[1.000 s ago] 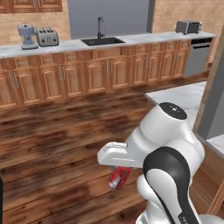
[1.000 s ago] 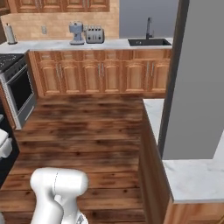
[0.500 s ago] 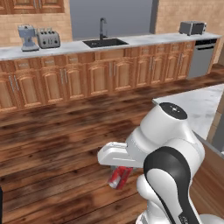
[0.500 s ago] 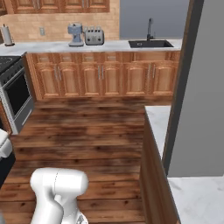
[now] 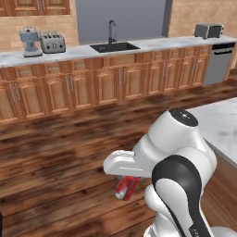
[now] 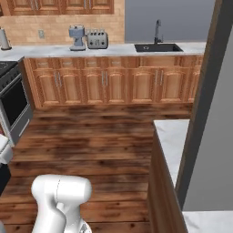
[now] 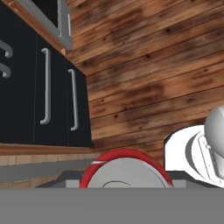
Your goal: Four empty soda cans are scattered around the kitchen. Gather all the cans and cluster them next to the stove for recycling.
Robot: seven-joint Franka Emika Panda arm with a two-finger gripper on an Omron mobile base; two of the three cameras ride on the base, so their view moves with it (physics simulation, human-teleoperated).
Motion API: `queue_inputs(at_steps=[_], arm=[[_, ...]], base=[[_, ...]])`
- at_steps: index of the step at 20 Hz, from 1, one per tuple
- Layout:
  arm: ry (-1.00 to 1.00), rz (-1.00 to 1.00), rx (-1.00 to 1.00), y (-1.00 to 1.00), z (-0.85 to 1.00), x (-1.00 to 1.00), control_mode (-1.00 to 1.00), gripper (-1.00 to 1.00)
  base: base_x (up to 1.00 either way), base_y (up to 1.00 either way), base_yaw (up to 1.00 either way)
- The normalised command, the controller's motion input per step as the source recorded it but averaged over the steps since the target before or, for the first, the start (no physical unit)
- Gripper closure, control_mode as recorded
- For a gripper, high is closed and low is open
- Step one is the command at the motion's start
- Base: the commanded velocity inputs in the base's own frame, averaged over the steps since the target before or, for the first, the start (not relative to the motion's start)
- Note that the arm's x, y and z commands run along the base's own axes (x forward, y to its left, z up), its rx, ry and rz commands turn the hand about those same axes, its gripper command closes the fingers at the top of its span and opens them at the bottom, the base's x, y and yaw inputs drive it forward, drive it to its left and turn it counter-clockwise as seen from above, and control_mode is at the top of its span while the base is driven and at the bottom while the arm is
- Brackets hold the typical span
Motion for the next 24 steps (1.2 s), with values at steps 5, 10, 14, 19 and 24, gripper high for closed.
queue_inputs(at_steps=[5,10,14,19,24], arm=[[0.00,0.00,0.00,0.00,0.00,0.00,1.00,1.00],[0.00,0.00,0.00,0.00,0.00,0.00,1.00,1.00],[0.00,0.00,0.00,0.00,0.00,0.00,1.00,1.00],[0.00,0.00,0.00,0.00,0.00,0.00,1.00,1.00],[0.00,0.00,0.00,0.00,0.00,0.00,1.00,1.00]], base=[[0.62,0.00,0.00],[0.56,-0.02,0.00],[0.52,0.00,0.00],[0.46,-0.04,0.00],[0.45,-0.10,0.00]])
